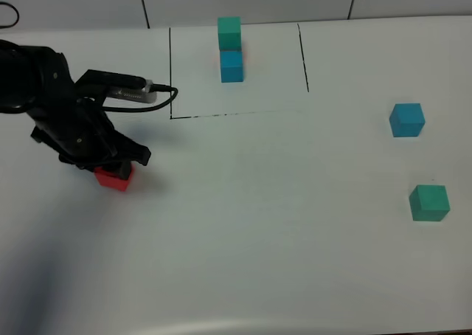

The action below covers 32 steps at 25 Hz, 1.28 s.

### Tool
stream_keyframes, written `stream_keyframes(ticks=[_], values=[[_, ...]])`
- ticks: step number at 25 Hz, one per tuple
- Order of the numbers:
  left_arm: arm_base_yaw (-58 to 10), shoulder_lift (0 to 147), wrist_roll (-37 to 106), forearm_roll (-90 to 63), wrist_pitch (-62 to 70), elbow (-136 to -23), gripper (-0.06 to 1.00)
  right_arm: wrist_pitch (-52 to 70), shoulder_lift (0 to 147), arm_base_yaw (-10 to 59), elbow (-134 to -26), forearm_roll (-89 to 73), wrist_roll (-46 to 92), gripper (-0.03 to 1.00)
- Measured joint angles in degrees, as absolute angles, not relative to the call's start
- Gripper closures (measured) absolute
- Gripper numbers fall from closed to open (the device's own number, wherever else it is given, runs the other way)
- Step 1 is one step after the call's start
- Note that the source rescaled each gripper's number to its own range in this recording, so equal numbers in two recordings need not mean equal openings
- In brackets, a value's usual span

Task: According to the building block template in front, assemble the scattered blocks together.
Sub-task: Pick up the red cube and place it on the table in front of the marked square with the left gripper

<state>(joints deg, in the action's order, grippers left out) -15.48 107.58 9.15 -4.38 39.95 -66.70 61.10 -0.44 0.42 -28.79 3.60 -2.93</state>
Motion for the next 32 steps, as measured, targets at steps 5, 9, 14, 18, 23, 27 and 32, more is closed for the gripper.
stream_keyframes(ticks=[5,9,14,18,23,27,32], values=[[-20.97,110.40,23.17,-4.37,50.66,-78.26,0.94,61.10,-0.44,0.42,-28.79,3.60,-2.95,0.21],[-26.16,114.91,32.20,-4.18,56.59,-87.91,0.94,61.10,-0.44,0.42,-28.79,3.60,-2.95,0.22],[-31.85,120.68,40.56,-1.71,59.51,-99.35,0.94,61.10,-0.44,0.42,-28.77,3.60,-3.06,0.22],[-34.85,125.96,44.06,0.71,63.30,-108.30,0.94,61.10,-0.44,0.42,-28.77,3.60,-3.06,0.22],[-36.44,131.86,47.29,1.22,65.41,-115.63,0.94,61.10,-0.44,0.42,-28.77,3.60,-3.06,0.22],[-36.61,134.87,47.91,0.00,64.70,-117.20,0.94,61.10,-0.44,0.42,-28.72,3.60,-3.14,0.22],[-36.61,137.71,47.97,-0.42,63.09,-117.38,0.94,61.10,-0.44,0.42,-28.70,3.60,-3.17,0.22]])
